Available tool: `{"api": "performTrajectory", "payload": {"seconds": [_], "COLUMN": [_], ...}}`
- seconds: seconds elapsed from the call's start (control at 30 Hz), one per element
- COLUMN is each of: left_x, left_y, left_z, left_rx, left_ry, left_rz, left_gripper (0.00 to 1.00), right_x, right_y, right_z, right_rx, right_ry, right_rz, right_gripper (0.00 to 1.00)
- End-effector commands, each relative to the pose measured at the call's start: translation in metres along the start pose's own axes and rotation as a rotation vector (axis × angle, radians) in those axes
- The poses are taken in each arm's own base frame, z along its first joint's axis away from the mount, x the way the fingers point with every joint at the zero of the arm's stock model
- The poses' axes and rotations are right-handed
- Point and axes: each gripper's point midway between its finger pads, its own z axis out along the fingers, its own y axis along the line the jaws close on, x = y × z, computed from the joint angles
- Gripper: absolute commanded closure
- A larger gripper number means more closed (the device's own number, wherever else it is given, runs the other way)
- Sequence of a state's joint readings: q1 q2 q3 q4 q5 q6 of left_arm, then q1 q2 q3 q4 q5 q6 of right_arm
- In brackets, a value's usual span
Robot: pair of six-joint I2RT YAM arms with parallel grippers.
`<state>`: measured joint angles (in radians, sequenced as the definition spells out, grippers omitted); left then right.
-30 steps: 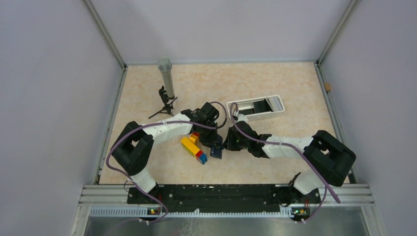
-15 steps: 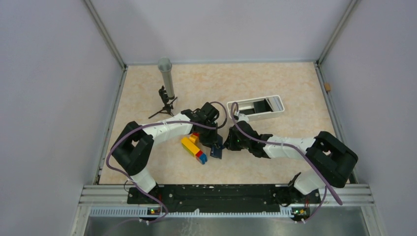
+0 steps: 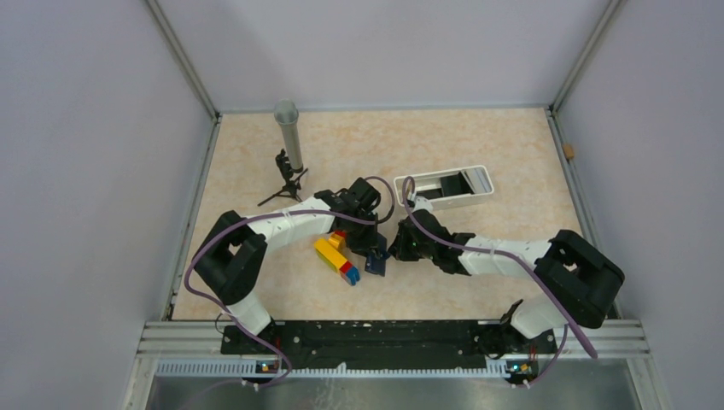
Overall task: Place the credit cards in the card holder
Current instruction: Close the card holder at the center of the board.
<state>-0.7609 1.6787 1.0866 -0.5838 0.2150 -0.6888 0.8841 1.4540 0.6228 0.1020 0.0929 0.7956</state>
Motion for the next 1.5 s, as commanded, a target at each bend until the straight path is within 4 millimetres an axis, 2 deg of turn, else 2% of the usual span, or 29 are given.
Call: {"api": "performTrajectory", "payload": {"seconds": [0.0, 0.27, 0.6, 1.03, 1.47], "left_x": [0.006, 0.007, 0.009, 0.01, 0.011], "left_y": [0.02, 0.02, 0.024, 0.028, 0.026], "left_z": [0.005, 0.005, 0.008, 0.012, 0.011], "left_rx": [-0.095, -0.094, -0.107, -0.122, -0.109], "left_ry": [0.028, 0.027, 0.033, 0.038, 0.041], "left_rz": [0.02, 0.02, 0.018, 0.019, 0.028], "left_gripper": [1.0, 1.0, 1.0, 1.0, 1.0], "right_x": [-0.013, -0.006, 0.001, -0.005, -0.01], "right_y": [0.017, 0.012, 0.035, 0.041, 0.045], "right_z": [-0.007, -0.001, -0.004, -0.014, -0.014], "right_rx": [-0.051, -0.026, -0.197, -0.264, -0.308], "right_ry": [-0.046, -0.018, -0.019, -0.064, -0.1], "right_rz": [0.0, -0.007, 0.037, 0.056, 0.075], "right_gripper": [0.99, 1.0, 1.0, 1.0, 1.0]}}
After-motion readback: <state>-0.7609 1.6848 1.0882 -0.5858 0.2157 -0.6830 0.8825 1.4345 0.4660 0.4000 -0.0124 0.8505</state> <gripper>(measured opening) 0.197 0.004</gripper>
